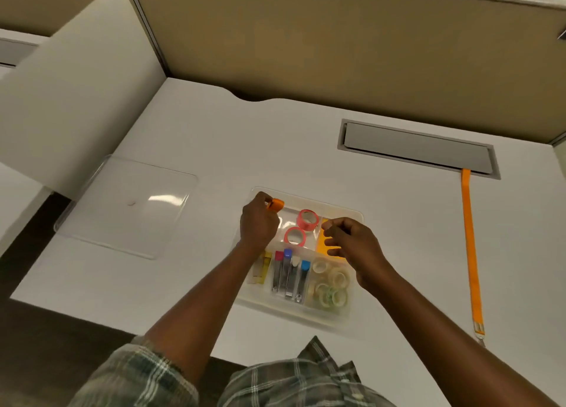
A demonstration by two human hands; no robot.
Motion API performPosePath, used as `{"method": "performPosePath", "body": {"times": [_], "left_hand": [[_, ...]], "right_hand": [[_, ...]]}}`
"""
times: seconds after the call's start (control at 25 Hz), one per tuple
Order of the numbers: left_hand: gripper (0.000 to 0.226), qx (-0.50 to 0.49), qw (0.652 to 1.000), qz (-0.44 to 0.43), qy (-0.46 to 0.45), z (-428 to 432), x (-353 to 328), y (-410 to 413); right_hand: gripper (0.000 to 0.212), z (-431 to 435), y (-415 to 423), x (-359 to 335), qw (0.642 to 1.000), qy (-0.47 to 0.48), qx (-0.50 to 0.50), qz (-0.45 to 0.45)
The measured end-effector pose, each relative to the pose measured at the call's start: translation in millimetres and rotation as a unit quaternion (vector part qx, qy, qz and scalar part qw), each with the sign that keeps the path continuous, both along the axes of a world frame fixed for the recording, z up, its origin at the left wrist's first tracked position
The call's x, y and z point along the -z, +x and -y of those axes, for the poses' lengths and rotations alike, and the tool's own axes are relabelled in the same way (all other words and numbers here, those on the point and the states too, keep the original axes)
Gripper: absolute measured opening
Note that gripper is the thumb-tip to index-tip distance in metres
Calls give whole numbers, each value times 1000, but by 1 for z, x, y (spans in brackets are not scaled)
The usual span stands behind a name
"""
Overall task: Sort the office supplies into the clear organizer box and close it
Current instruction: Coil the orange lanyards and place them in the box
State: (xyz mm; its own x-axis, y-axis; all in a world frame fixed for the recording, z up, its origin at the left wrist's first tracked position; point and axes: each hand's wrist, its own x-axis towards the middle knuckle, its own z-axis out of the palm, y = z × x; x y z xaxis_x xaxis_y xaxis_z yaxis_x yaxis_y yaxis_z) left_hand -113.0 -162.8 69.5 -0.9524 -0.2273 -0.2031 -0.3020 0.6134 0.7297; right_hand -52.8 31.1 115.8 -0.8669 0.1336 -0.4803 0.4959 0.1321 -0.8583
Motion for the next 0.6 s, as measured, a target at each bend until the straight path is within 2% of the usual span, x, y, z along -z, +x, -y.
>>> {"method": "performPosePath", "body": {"times": [0.2, 0.36, 0.6], "left_hand": [[12, 86, 988, 94, -90, 22, 49, -20], [29, 124, 983, 89, -105, 18, 58, -23], [40, 121, 980, 55, -147, 14, 47, -14]], "right_hand": [[12, -27, 25, 21, 994, 106, 10, -10], [10, -51, 45, 34, 989, 146, 22, 1], [11, -78, 59, 45, 984, 177, 27, 5]]}}
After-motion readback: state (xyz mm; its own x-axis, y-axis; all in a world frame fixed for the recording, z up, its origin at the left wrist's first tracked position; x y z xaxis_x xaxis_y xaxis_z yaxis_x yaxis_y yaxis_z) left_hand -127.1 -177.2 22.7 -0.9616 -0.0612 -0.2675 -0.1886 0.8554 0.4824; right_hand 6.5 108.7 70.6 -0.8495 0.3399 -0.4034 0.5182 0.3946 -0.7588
